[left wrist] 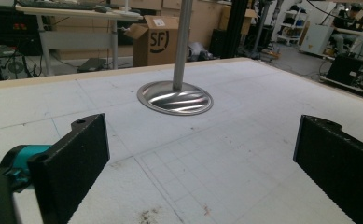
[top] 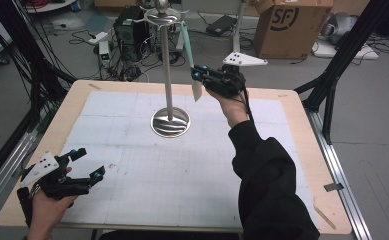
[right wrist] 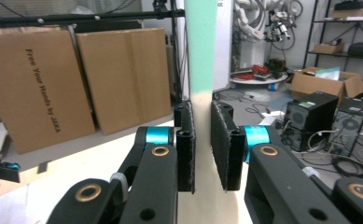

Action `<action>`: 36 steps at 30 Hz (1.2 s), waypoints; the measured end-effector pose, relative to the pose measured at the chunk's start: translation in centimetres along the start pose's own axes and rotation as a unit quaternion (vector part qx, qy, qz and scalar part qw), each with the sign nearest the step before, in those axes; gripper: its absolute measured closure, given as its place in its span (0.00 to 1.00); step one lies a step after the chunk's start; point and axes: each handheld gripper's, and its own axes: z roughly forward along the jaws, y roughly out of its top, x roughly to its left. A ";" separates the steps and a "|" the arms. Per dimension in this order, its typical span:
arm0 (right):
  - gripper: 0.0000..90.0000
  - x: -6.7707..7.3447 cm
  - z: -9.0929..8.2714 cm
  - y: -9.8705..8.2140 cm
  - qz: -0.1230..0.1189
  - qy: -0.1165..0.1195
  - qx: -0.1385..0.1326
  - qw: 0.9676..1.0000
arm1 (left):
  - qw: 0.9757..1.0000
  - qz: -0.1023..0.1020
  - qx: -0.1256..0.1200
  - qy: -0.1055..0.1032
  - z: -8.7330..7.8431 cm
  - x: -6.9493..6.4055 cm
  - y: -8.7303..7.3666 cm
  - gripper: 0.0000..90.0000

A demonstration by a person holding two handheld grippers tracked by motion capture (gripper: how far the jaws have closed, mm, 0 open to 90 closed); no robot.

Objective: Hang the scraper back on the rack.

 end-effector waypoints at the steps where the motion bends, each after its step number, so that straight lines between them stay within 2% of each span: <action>1: 0.89 0.0 0.0 0.0 0.001 0.000 0.000 1.000 | 1.000 0.000 0.000 0.000 0.0 0.0 0.0 0.05; 6: 0.89 0.1 0.5 -0.3 0.003 0.003 -0.002 1.000 | 1.000 0.001 0.000 0.001 0.0 0.0 0.0 0.05; 13: 0.89 0.5 2.0 -0.6 0.019 0.005 -0.010 1.000 | 1.000 -0.002 -0.003 0.002 -0.3 0.0 0.0 0.05; 21: 0.88 0.4 2.0 -0.7 0.022 0.003 -0.012 1.000 | 1.000 -0.001 -0.001 0.004 -0.4 0.0 0.0 0.05; 23: 0.87 0.5 1.8 -0.6 0.022 -0.005 -0.011 1.000 | 1.000 -0.002 0.000 0.003 -0.3 0.0 0.0 0.05; 31: 0.68 0.2 0.5 -0.5 0.044 -0.012 -0.017 0.999 | 1.000 0.002 0.006 0.002 -0.1 0.0 -0.2 0.05; 34: 0.60 0.2 -0.1 -0.4 0.042 -0.014 -0.010 0.999 | 1.000 0.000 0.004 0.003 -0.1 -0.1 -0.2 0.05; 36: 0.58 0.3 -0.4 -0.5 0.030 -0.014 -0.002 0.999 | 1.000 0.000 0.002 0.003 -0.1 -0.1 -0.1 0.05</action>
